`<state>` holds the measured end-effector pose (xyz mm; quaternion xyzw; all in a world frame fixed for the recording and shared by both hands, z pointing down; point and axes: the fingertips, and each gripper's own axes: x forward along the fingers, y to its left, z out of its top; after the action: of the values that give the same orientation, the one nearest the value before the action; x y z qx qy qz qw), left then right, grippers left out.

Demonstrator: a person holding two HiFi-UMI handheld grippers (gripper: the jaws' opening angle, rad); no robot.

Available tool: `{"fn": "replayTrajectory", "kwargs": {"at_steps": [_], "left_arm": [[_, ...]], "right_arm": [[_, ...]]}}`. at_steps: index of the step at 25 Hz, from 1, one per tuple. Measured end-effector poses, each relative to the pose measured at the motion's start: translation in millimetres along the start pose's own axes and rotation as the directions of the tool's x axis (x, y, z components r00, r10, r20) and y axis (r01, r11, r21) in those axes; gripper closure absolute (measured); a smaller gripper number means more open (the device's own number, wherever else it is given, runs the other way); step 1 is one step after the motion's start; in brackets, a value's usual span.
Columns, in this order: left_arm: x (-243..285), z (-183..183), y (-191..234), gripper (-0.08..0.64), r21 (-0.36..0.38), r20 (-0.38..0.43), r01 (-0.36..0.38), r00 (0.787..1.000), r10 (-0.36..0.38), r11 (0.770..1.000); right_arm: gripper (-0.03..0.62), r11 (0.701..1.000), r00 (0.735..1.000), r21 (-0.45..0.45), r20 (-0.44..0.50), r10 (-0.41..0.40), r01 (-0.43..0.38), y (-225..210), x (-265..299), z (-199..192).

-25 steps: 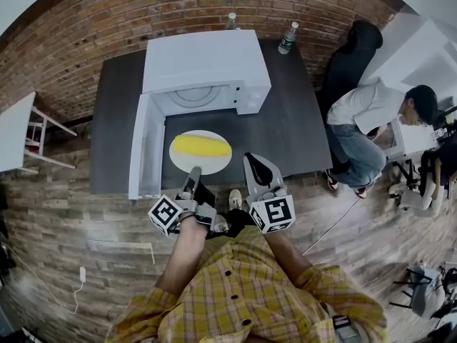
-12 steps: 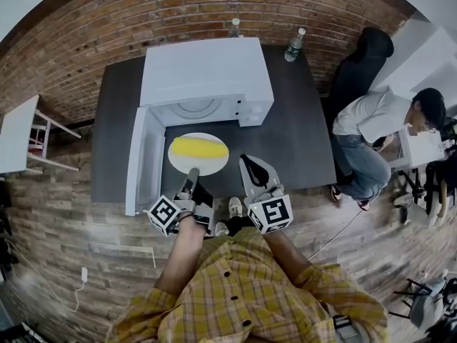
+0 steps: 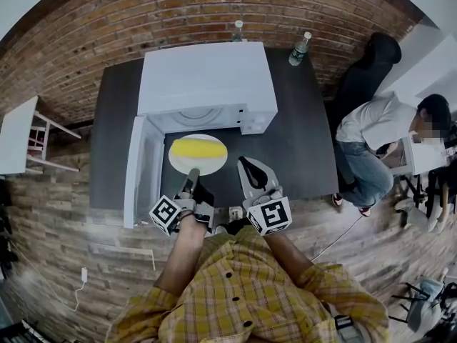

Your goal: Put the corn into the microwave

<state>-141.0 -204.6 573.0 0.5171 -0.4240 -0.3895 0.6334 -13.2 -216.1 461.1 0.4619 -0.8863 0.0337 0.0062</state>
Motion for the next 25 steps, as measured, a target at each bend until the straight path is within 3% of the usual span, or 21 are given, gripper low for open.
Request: {"fn": "replayTrajectory", "kwargs": {"at_steps": [9,14,25], "left_arm": [[32.4,10.3,3.0,0.535,-0.01,0.033,0.048,0.998,-0.047,0.999],[44.6,18.7,24.3,0.535,0.028,0.035,-0.024,0.999,0.023,0.999],[77.1,33.7,52.5,0.541,0.05,0.068,-0.054,0.996,0.05,0.997]], "right_arm": [[0.597,1.0,0.999,-0.009,-0.032,0.008,-0.008,-11.8,17.4,-10.7],[0.597,0.999,0.999,-0.006,-0.031,0.041,-0.041,-12.4,27.5,-10.7],[0.597,0.999,0.998,-0.011,-0.046,0.052,-0.053,-23.3,35.2,-14.4]]}}
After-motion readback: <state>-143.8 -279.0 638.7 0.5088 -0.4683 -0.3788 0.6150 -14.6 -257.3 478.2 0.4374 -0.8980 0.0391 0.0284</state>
